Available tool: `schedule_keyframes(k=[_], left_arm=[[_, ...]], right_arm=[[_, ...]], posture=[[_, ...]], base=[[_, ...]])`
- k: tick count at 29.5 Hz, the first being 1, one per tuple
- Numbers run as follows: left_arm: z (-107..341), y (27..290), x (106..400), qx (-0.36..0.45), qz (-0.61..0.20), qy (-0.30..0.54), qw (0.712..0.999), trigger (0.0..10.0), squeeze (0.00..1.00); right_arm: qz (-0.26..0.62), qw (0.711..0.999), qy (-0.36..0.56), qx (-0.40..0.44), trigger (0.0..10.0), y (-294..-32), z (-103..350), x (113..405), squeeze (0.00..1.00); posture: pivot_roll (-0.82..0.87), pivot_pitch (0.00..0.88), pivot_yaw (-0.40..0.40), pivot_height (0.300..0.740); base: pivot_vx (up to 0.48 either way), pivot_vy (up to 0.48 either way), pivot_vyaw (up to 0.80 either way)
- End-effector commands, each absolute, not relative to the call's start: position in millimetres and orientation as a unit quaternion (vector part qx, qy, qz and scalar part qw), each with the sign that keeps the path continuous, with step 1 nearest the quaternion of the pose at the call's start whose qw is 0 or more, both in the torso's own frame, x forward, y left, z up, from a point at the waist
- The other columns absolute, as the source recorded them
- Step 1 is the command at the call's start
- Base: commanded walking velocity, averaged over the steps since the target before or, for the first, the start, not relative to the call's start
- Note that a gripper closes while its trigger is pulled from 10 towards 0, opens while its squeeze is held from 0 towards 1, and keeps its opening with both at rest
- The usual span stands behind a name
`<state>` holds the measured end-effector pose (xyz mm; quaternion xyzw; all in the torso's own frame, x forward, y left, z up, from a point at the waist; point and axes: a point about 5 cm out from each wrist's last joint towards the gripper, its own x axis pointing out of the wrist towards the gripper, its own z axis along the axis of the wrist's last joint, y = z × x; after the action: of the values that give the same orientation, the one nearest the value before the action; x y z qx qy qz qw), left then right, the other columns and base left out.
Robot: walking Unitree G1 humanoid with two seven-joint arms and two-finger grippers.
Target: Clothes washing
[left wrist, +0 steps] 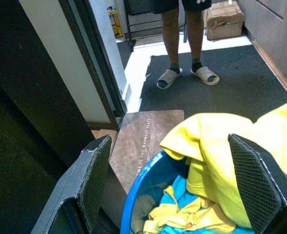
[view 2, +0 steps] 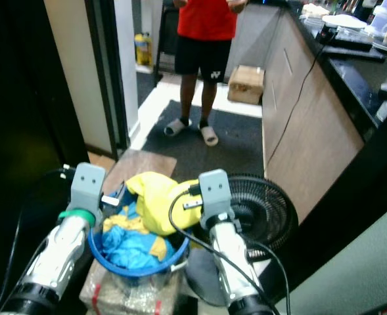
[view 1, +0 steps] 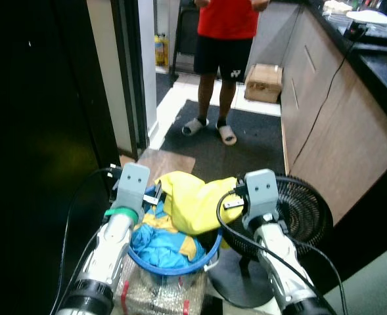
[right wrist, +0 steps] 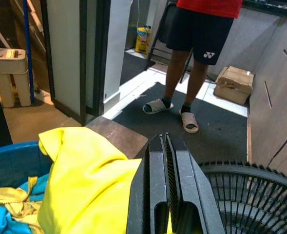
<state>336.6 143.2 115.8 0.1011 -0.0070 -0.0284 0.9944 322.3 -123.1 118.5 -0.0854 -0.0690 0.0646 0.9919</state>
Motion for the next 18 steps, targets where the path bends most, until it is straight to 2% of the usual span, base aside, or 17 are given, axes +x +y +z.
schedule_keyframes(k=[1,18], left_arm=[[109.0,142.9,333.7,0.106,-0.031,0.007,0.994,10.0,0.00],[108.5,141.9,333.3,0.107,-0.034,0.009,0.994,10.0,0.00]], right_arm=[[0.063,0.993,-0.062,-0.082,10.0,-124.1,114.9,320.5,0.00],[0.065,0.993,-0.061,-0.082,10.0,-123.6,114.1,320.2,0.00]], posture=[[0.04,0.000,0.030,0.630],[0.04,0.000,0.031,0.560]], base=[[0.000,0.000,0.00],[0.000,0.000,0.00]])
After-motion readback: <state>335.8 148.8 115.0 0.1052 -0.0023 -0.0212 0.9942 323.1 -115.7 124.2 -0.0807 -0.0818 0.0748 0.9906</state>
